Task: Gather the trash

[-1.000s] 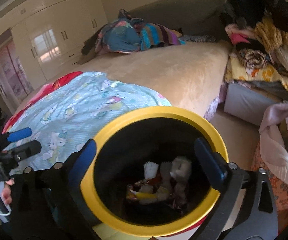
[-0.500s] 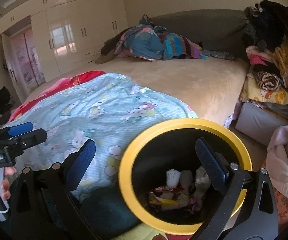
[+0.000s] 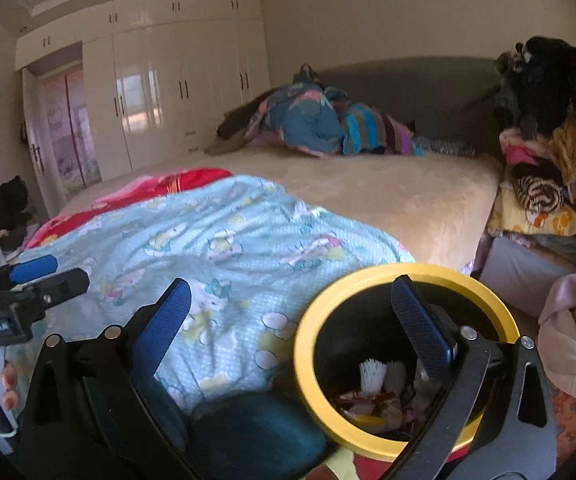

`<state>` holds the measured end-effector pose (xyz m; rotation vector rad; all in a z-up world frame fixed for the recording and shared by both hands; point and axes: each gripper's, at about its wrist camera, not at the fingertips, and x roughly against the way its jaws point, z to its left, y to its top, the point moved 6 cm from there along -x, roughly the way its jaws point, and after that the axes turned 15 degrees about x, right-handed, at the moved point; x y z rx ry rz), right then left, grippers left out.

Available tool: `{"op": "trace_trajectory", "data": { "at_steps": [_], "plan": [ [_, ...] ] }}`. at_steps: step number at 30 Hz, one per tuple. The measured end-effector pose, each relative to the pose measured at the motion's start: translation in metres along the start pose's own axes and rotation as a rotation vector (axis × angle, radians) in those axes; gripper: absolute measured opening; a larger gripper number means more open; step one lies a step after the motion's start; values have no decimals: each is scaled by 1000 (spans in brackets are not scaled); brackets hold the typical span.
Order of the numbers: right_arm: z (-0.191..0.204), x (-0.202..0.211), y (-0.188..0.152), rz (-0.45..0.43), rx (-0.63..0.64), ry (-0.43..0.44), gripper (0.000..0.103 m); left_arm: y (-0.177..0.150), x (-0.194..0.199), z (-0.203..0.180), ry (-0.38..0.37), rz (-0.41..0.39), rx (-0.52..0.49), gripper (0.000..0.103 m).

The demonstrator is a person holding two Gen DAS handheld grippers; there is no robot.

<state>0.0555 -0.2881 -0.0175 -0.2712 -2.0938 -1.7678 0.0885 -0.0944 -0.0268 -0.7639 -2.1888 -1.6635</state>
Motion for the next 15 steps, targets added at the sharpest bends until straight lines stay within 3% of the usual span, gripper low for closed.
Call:
{"op": "trace_trajectory", "data": {
  "at_steps": [8,15],
  "plan": [
    [22,24,6,-140,9,-53,92,2,20,15,8,-91,37,97],
    [40,33,8,-208,94,-90,92,-1,24,12,7,-110,22,97]
  ]
}}
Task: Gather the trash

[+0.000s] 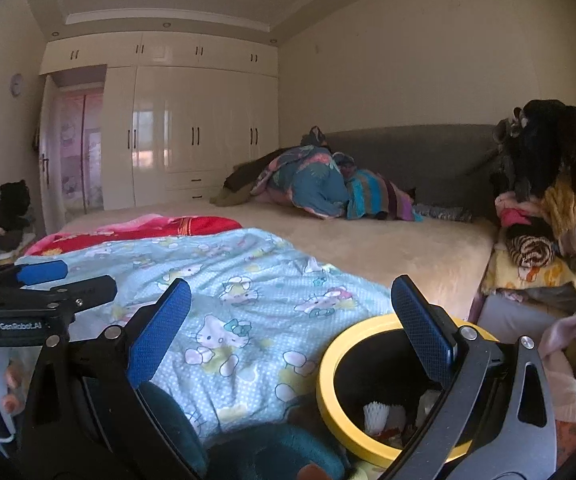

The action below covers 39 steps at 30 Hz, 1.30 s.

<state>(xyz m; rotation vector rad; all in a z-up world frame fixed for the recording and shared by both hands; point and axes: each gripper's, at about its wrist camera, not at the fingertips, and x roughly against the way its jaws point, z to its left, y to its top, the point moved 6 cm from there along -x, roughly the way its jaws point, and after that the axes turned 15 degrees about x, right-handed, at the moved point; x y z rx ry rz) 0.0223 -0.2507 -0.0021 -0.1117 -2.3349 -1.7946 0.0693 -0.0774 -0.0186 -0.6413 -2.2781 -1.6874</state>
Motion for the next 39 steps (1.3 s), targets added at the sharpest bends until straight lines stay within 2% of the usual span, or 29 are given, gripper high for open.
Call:
{"op": "trace_trajectory", "data": {
  "at_steps": [9,39],
  "plan": [
    [-8,-8,-10,50,-51,-8,92,0,0,0,5,0,-1,97],
    [-9,-10,-13,60,-57,-11,92,0,-1,2,5,2,0,97]
  ]
}}
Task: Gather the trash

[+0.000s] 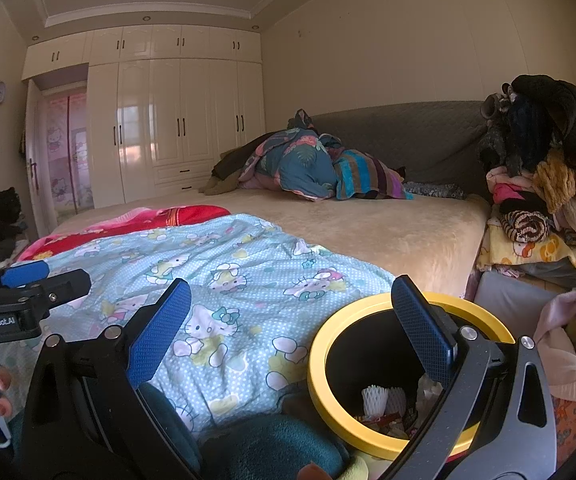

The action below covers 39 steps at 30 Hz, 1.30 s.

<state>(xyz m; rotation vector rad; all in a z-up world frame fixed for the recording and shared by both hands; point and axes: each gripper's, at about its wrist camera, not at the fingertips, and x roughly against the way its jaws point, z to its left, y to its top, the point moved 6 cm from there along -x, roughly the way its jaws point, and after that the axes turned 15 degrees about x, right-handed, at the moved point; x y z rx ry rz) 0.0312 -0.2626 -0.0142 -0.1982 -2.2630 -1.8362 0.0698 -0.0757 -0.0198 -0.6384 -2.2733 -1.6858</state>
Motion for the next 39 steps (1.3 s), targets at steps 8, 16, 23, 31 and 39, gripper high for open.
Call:
{"op": "trace_trajectory", "data": {
  "at_steps": [8,16,23,31,39],
  "plan": [
    [0,0,-1,0,-1,-2,92,-1,1,3,1,5,9,97],
    [-1,0,-3,2,-2,-1,92,-2,2,6,3,6,10,97],
    [-1,0,-1,2,-2,-1,92,-2,2,5,4,6,9,97],
    [-3,-1,-2,1,-7,-1,92,-2,-1,8,18,11,10,97],
    [11,-13,24,-33,-3,6,92,13,-1,44,99,6,119,97]
  ]
}}
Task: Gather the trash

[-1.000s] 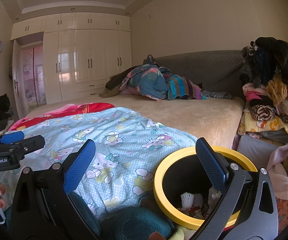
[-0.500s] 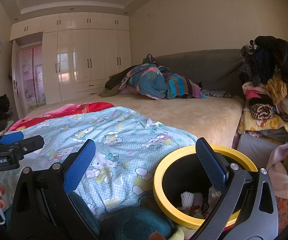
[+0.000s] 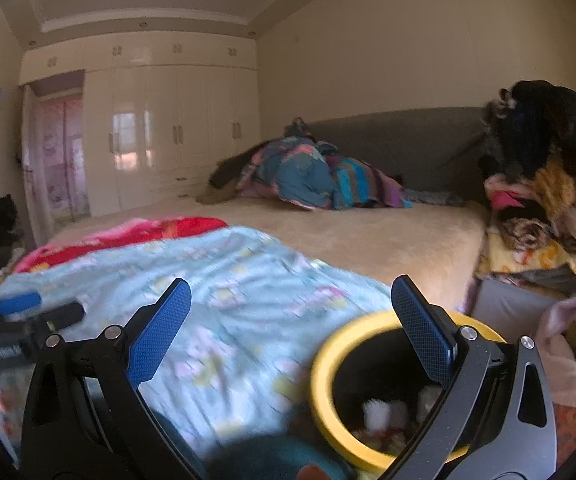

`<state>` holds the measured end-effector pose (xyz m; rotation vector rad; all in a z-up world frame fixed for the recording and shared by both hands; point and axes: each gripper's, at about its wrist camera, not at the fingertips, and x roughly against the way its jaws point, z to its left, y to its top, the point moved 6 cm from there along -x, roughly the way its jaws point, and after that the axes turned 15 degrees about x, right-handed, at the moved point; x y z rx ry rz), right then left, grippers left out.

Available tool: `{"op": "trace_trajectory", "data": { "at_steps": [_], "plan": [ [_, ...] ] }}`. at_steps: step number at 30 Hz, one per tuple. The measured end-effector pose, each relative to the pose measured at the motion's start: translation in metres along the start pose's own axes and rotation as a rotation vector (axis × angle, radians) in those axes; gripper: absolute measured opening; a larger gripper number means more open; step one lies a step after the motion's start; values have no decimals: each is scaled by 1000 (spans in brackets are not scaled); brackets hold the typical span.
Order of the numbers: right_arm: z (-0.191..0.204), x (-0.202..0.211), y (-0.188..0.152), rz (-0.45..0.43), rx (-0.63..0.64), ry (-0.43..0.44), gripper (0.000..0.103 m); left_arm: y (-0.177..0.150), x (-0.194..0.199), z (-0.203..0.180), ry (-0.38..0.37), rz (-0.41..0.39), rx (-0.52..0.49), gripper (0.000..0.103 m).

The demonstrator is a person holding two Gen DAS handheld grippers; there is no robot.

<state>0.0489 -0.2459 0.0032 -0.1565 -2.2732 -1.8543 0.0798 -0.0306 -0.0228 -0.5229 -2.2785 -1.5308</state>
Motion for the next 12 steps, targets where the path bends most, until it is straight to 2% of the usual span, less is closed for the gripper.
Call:
{"op": "trace_trajectory", "data": {
  "at_steps": [1,4,6,9,11,12],
  "plan": [
    [7,-5,8,-3,-6,24,92,5,0,11,25,-3,19,97],
    [60,-33,39,21,-32,182,92,31,5,90,178,-40,116,97],
    [124,-63,50,124,12,329,92,43,10,152,316,-59,173,97],
    [239,-102,49,271,84,523,92,49,21,281,615,-59,296,97],
    [323,-120,37,348,183,634,92,45,24,338,718,-25,374,97],
    [354,-127,29,384,209,652,92,40,23,371,754,1,419,97]
  ]
}}
